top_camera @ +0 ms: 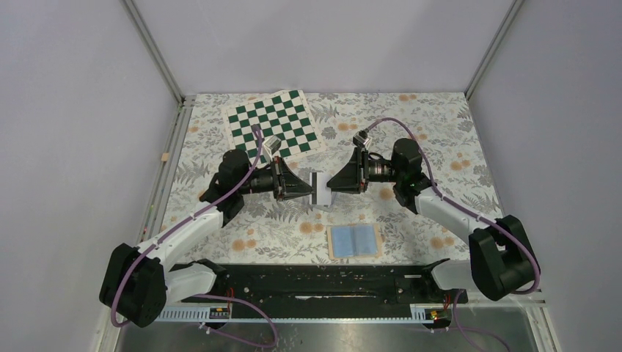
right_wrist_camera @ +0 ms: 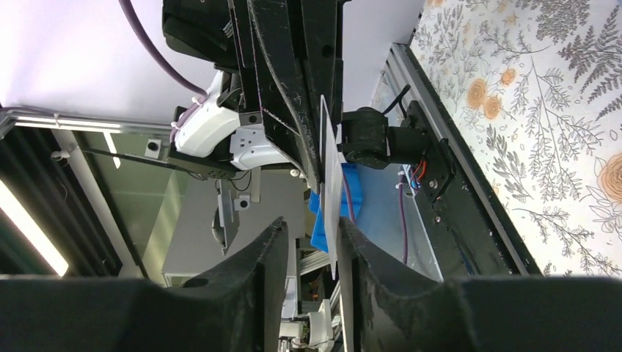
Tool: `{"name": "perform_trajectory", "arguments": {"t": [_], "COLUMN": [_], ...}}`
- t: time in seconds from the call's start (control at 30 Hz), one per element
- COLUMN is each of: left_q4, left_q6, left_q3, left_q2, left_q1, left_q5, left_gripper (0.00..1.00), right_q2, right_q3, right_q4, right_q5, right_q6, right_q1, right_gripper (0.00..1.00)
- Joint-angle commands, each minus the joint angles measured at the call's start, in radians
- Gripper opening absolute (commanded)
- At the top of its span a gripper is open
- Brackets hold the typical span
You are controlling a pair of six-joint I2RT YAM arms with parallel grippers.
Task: Put the credit cards into the card holder
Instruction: Pick up the credit card from the storage box.
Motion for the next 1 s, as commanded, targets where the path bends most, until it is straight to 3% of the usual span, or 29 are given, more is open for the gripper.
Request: {"name": "perform_trajectory", "arguments": {"t": [0.0, 0.27, 0.47, 0.63, 0.83, 0.97], "left_q4": [0.034, 0.035, 0.036, 0.036, 0.037, 0.035], "left_q6": [0.007, 0.005, 0.007, 0.006, 0.005, 0.007], "left_q3": [0.017, 0.025, 0.021, 0.019, 0.012, 0.007], "left_q2": [-0.012, 0.001, 0.009, 0.020, 0.021, 0.023], "left_q1": [0.001, 0.000, -0.002, -0.011, -0.012, -0.013], "left_q5": [0.031, 0.034, 0.045, 0.048, 0.049, 0.046], "left_gripper": [0.00, 0.00, 0.00, 0.00, 0.00, 0.01], "right_q2": [0.020, 0.035, 0.056, 0.086, 0.114, 0.122], "right_q3": [0.002, 0.014, 0.031, 0.033, 0.003, -0.010], "right_q4": [0.141, -0.053, -0.073, 0.015, 0.233, 0.283], "right_q5": [-0.071, -0.080, -0.071, -0.068, -0.077, -0.087], "right_q6": [0.094, -0.028, -0.052, -0.008, 0.133, 0.156], "right_q1": [-0.003, 0.002, 0.021, 0.043, 0.046, 0.046], "right_gripper": [0.35, 0.28, 0.20, 0.21, 0.21, 0.09]}}
